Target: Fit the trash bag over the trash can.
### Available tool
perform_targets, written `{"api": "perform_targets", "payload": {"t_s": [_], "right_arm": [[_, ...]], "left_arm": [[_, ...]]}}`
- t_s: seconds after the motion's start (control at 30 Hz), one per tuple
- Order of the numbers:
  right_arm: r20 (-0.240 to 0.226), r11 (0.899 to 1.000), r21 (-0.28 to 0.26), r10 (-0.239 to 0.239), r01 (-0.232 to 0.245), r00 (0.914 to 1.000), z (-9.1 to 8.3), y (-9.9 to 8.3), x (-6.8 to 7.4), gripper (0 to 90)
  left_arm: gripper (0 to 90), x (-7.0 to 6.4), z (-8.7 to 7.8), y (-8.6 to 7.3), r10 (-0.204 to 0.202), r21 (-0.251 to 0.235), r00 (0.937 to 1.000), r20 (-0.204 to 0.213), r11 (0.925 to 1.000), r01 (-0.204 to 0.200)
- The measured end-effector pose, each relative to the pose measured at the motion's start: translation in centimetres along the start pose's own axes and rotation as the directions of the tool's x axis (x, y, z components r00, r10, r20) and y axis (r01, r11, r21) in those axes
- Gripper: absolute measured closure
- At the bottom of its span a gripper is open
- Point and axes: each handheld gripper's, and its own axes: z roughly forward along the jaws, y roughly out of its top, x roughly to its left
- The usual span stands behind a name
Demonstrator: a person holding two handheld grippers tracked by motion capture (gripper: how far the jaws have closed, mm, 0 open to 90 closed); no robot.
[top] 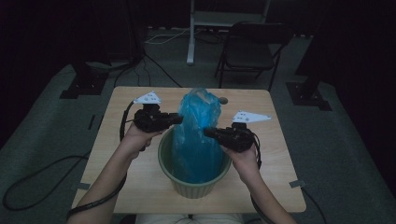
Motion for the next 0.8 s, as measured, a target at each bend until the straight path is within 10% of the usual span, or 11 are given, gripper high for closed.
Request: {"api": "perform_targets", "payload": {"t_s": [0.27, 0.8], "right_arm": [[0.008, 0.999, -0.032, 0.030, -0.030, 0.9995, -2.5, -1.2, -0.4, 85.7], [-0.035, 0.994, -0.077, 0.075, -0.078, 0.9965, -10.1, -7.3, 3.1, 88.8]], "left_arm": [[90.0, -0.6, -2.2, -1.6, 0.007, -0.036, 0.9998, 0.020, 0.9993, -0.007], [90.0, -5.1, -6.0, -6.7, 0.090, -0.020, 0.9896, 0.112, 0.9959, -0.088]]}}
